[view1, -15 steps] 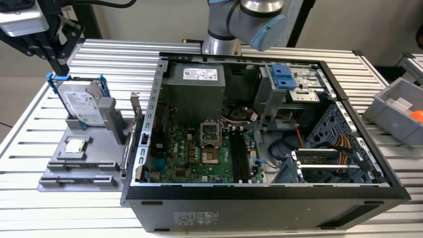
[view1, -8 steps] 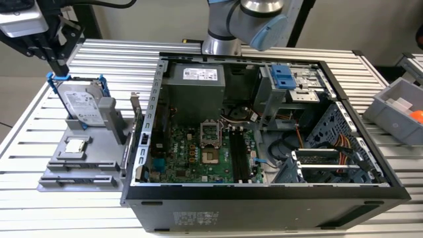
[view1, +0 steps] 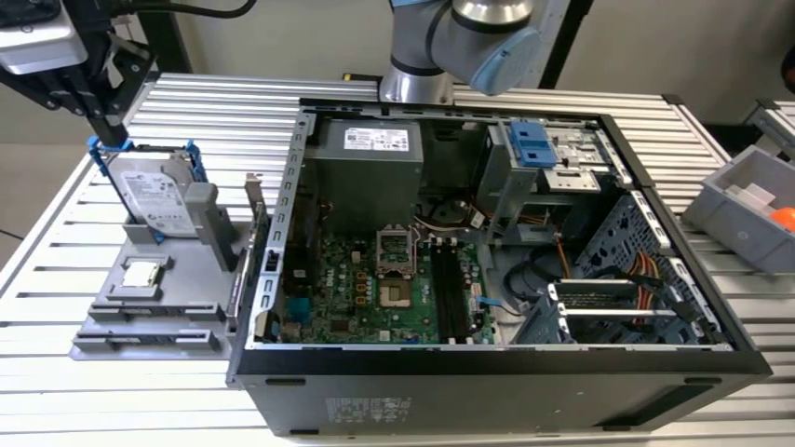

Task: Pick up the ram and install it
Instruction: 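Reach for the ram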

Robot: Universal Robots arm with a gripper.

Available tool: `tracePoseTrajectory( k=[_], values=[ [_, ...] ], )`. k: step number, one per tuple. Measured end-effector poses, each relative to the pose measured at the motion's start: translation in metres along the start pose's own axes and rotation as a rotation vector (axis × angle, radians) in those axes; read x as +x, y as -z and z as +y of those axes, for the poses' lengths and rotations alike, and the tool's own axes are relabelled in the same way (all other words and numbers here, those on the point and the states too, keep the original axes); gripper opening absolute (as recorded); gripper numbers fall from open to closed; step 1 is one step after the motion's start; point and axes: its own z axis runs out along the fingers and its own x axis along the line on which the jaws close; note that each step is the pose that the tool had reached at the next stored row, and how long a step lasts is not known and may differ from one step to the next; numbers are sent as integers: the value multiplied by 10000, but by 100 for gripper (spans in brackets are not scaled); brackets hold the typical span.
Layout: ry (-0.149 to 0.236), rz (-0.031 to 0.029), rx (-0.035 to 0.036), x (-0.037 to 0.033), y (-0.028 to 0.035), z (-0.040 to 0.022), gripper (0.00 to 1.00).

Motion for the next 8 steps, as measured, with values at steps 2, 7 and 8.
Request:
tracePoseTrajectory(
  k=[2, 7, 8],
  values=[
    [0, -1, -1, 0, 0, -12, 0],
    [0, 1, 1, 1, 2, -38, 0],
    [0, 0, 0, 1, 2, -42, 0]
  ],
)
